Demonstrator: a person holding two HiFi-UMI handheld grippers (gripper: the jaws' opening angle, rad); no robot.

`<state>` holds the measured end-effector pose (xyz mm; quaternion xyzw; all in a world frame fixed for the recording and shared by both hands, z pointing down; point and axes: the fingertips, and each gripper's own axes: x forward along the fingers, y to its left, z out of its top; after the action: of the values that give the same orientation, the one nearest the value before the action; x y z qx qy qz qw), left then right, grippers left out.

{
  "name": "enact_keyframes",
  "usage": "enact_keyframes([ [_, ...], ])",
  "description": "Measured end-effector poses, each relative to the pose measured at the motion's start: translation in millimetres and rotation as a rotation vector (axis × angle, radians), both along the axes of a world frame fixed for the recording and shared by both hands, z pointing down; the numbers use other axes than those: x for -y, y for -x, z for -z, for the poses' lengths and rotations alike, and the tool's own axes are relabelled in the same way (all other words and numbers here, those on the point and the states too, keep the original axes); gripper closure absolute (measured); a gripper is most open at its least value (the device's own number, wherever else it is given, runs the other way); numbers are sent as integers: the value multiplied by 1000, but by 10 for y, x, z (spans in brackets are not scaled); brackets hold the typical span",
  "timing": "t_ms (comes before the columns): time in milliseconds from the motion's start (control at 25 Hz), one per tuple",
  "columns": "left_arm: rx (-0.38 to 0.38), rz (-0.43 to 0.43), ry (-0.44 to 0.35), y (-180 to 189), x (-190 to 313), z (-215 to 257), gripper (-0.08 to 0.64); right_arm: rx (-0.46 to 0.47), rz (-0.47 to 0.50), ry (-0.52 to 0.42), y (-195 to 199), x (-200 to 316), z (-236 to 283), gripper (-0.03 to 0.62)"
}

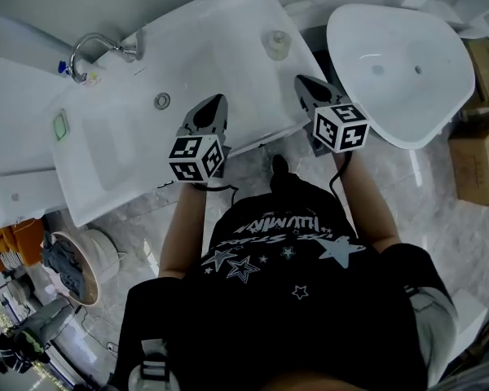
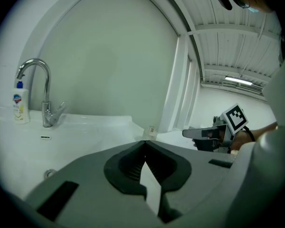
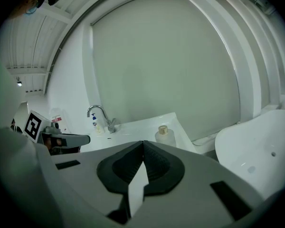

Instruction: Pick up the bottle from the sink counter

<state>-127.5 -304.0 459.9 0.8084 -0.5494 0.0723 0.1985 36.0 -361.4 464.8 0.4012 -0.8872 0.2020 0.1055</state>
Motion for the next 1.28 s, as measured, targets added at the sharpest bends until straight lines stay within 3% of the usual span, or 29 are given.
enact_keyframes([
  [360,-12,-117,10,-609,679,-134,543,-5,-11,30,-355,559,-141,586],
  [520,6,-166,39,-807,905,-316,326,-8,-12,51,-430,763,-243,586],
  [680,17,-196,51,-930,1072,-498,238,-11,-14,72,-455,922,-347,586],
  [1280,94,-210,115,-1223,1771,-996,204,-23,-51,114,-624,1331,-583,586],
])
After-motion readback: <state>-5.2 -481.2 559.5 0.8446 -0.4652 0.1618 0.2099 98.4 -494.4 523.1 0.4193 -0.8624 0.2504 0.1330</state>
